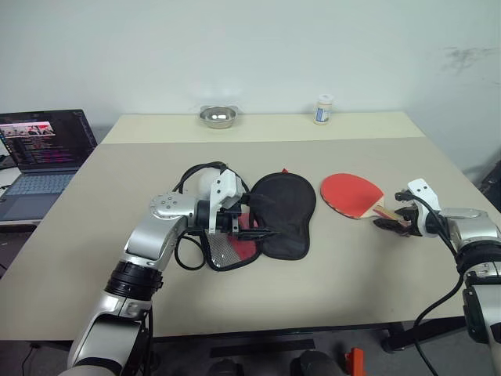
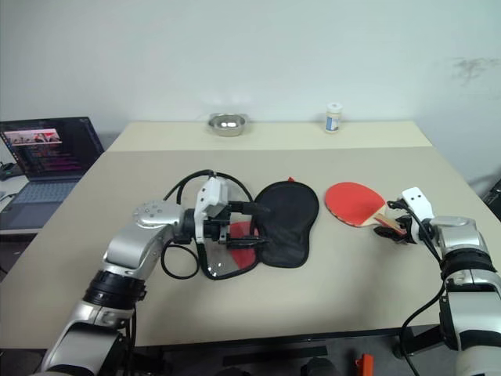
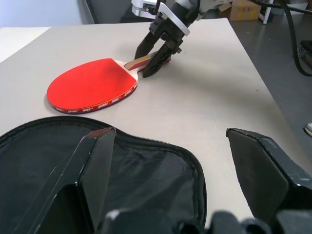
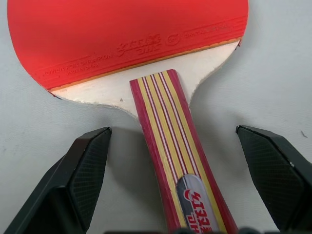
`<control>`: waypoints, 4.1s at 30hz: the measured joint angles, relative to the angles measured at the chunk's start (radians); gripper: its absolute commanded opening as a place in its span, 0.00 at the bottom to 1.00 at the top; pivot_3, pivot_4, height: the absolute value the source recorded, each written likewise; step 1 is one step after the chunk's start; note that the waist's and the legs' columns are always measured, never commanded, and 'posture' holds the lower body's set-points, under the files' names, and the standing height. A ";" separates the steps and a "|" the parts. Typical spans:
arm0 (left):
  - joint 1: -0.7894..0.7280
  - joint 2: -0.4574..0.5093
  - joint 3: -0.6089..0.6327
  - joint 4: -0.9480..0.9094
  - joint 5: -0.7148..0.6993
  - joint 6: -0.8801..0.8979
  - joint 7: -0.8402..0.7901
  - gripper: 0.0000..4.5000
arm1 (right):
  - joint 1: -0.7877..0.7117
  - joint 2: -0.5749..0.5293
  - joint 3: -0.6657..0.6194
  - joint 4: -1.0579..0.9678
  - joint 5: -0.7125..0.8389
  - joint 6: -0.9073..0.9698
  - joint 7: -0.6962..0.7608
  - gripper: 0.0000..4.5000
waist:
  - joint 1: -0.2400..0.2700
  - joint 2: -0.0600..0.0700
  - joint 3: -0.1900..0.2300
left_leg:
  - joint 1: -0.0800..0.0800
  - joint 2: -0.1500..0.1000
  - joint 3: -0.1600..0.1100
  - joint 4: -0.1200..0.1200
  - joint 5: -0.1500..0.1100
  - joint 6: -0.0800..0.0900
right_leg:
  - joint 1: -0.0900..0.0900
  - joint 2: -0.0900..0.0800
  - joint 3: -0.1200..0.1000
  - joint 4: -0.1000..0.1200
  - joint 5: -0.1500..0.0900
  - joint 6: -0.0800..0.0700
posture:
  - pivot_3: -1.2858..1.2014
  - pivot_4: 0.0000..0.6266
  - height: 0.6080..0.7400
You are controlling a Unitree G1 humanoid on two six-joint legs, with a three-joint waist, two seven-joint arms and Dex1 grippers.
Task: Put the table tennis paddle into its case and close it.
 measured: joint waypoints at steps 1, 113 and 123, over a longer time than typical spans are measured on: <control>0.000 0.000 0.000 0.000 0.000 0.000 0.000 0.88 | 0.000 0.001 0.000 0.000 0.000 0.000 -0.002 0.99 | 0.000 0.000 0.000 | 0.000 0.000 0.000 0.000 0.000 0.000 | 0.000 0.000 0.000 0.000 0.000 0.000 | 0.52 0.24 1.00; 0.011 0.094 0.072 0.147 0.058 -0.110 0.065 0.88 | 0.340 0.633 -0.184 -1.454 0.371 1.070 -0.770 0.98 | 0.023 -0.003 0.001 | -0.021 0.000 0.011 -0.002 0.004 -0.007 | -0.034 0.001 0.011 0.014 0.000 -0.002 | 0.52 0.24 1.00; 0.037 0.136 0.076 0.156 0.058 -0.109 0.046 0.88 | 0.388 0.656 -0.110 -1.489 0.437 1.084 -0.708 0.98 | 0.019 -0.003 0.001 | -0.021 0.001 0.011 -0.002 0.004 -0.007 | -0.034 0.001 0.011 0.014 -0.002 0.001 | 0.52 0.24 1.00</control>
